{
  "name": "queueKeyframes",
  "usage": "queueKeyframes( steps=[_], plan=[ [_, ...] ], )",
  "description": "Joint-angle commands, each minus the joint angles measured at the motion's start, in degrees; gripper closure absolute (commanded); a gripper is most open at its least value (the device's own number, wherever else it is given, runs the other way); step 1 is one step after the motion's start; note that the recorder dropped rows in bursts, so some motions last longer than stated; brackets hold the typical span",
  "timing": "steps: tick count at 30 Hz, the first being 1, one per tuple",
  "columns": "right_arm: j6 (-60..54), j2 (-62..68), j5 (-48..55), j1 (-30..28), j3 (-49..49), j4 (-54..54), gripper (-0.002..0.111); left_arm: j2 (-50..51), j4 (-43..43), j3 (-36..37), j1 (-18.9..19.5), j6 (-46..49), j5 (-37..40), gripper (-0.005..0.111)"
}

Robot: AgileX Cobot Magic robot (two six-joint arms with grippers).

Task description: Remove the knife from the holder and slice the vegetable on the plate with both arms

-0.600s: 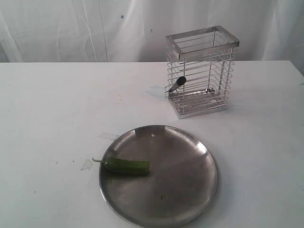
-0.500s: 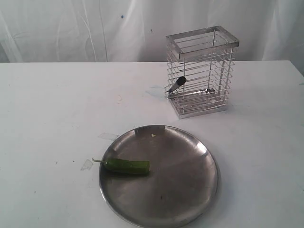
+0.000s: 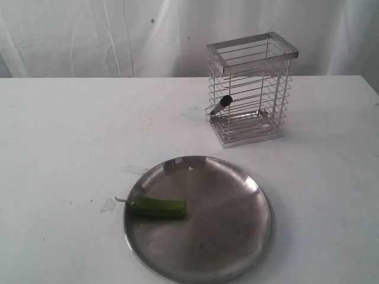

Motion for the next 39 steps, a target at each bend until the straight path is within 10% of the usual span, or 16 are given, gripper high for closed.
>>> queueKeyframes(
  steps=[1, 14, 24, 39],
  plan=[
    [14.60, 0.07, 16.58, 0.56, -7.37, -15.85, 0.108, -0.23, -0.59, 0.15, 0.13, 0.16, 0.46, 0.107],
    [-12.25, 38.64, 62.29, 7.24, -47.27, -4.06, 0.105, -0.23, -0.59, 0.15, 0.13, 0.16, 0.46, 0.107],
    [-20.79, 66.15, 56.59, 7.36, -51.95, 20.77, 0.050, -0.23, -0.59, 0.15, 0.13, 0.16, 0.46, 0.107],
    [-32.15, 86.53, 45.83, 11.34, -58.66, 46.69, 0.048, -0.23, -0.59, 0.15, 0.13, 0.16, 0.46, 0.107]
  ],
)
